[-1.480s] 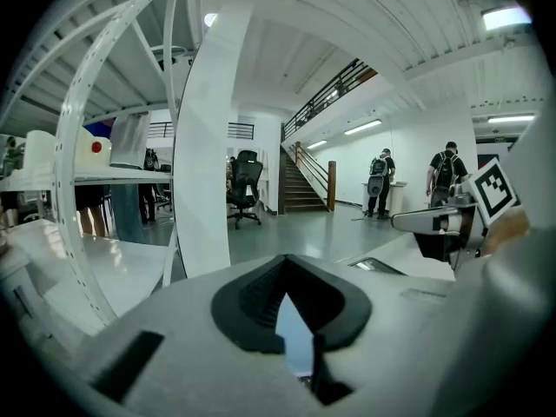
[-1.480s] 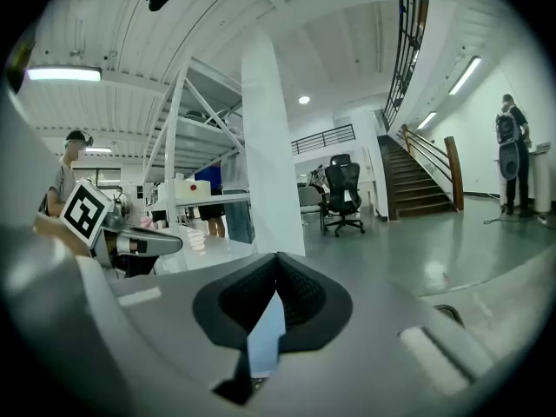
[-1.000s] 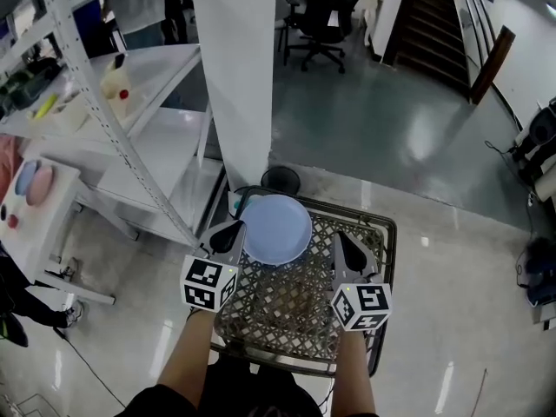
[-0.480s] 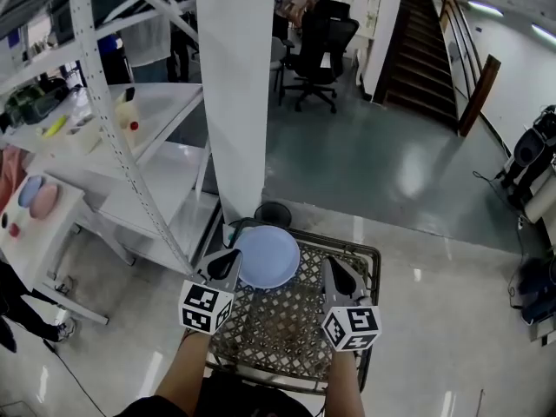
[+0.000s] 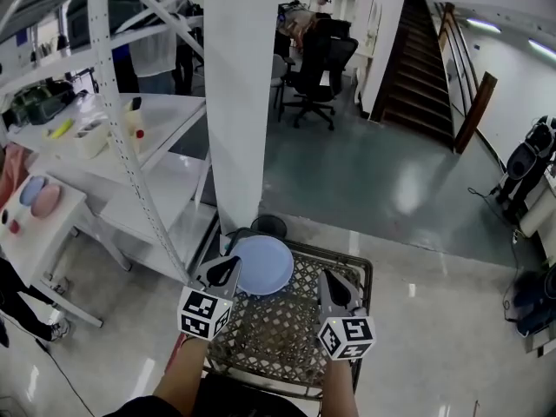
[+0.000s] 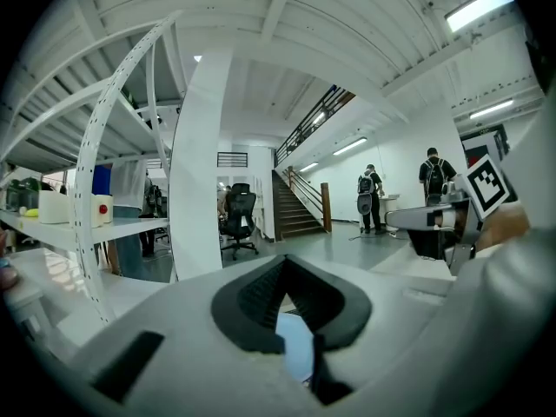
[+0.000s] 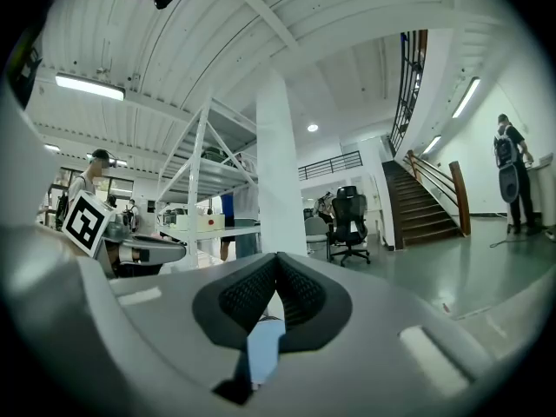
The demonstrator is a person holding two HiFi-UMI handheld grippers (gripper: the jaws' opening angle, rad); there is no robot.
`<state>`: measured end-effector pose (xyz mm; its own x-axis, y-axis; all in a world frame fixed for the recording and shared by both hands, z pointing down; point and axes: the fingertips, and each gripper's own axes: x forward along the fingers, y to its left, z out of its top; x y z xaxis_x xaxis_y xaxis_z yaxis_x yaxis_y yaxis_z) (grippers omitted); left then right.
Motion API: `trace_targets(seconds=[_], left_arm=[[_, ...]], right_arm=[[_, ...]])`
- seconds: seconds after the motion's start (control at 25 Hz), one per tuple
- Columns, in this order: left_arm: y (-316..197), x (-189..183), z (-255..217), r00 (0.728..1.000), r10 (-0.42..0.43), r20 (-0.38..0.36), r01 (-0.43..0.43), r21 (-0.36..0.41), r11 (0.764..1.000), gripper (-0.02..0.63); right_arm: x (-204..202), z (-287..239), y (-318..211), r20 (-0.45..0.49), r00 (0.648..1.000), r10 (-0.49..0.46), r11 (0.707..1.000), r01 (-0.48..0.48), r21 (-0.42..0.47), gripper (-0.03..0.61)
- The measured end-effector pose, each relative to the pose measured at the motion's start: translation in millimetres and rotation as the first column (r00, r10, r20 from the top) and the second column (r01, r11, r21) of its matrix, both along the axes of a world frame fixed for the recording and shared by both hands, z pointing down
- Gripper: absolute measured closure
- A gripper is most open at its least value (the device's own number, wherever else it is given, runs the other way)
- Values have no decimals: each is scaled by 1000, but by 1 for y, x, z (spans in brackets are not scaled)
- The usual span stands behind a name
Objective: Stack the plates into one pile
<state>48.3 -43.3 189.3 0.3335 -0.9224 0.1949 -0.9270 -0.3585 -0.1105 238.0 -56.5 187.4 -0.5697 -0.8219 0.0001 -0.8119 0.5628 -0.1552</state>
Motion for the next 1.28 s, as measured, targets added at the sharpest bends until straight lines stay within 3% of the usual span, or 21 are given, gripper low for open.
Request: trace_targets(seconds=[1.28], left_arm=[[29,15,-7,1000,-1,-9,1,36,999,617]], right_arm=[[10,0,36,-35,999,-20,1000,20,14,569]])
